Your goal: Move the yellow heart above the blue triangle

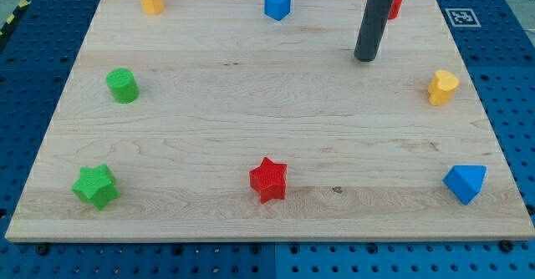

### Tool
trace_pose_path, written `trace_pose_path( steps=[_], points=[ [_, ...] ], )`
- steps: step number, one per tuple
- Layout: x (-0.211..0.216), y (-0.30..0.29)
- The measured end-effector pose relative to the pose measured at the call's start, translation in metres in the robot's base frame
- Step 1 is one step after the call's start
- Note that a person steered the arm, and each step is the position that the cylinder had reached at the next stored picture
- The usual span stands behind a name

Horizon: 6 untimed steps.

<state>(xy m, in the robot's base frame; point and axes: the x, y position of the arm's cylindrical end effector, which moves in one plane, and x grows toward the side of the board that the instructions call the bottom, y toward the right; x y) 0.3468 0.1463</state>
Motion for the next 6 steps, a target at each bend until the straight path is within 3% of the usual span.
trace_pose_path(
  steps=[5,6],
  points=[
    [-0.024,-0.003],
    [-0.024,0.039]
  ],
)
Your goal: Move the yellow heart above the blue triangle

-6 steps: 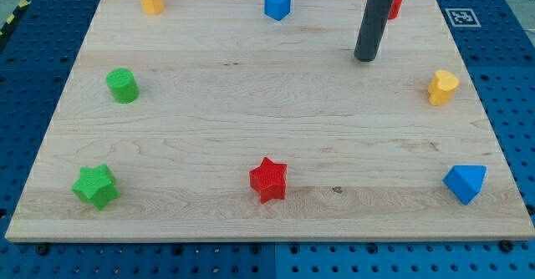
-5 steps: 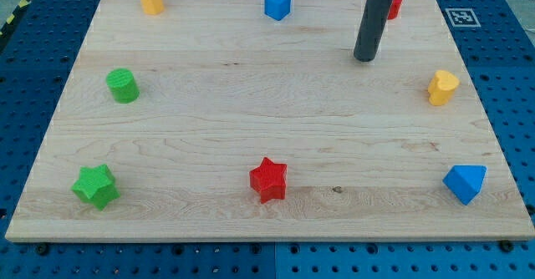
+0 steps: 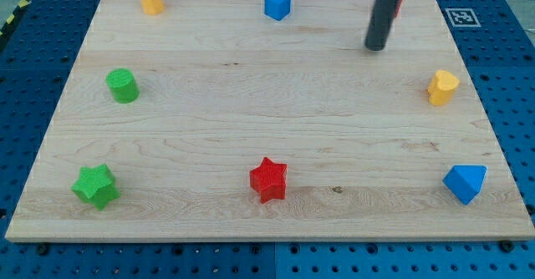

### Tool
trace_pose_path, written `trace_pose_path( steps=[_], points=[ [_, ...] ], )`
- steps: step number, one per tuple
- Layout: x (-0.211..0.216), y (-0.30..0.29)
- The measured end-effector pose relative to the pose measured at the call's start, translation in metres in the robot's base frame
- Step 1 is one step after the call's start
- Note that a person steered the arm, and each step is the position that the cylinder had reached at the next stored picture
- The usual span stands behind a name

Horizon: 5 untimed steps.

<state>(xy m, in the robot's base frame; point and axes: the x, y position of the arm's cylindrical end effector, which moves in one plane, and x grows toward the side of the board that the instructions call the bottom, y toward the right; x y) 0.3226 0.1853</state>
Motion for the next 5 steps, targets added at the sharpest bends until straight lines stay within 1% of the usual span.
trace_pose_path(
  steps=[1,2,3,5],
  points=[
    [0.01,0.082],
    [0.057,0.157],
    [0.078,0.157],
    [0.084,0.117]
  ],
)
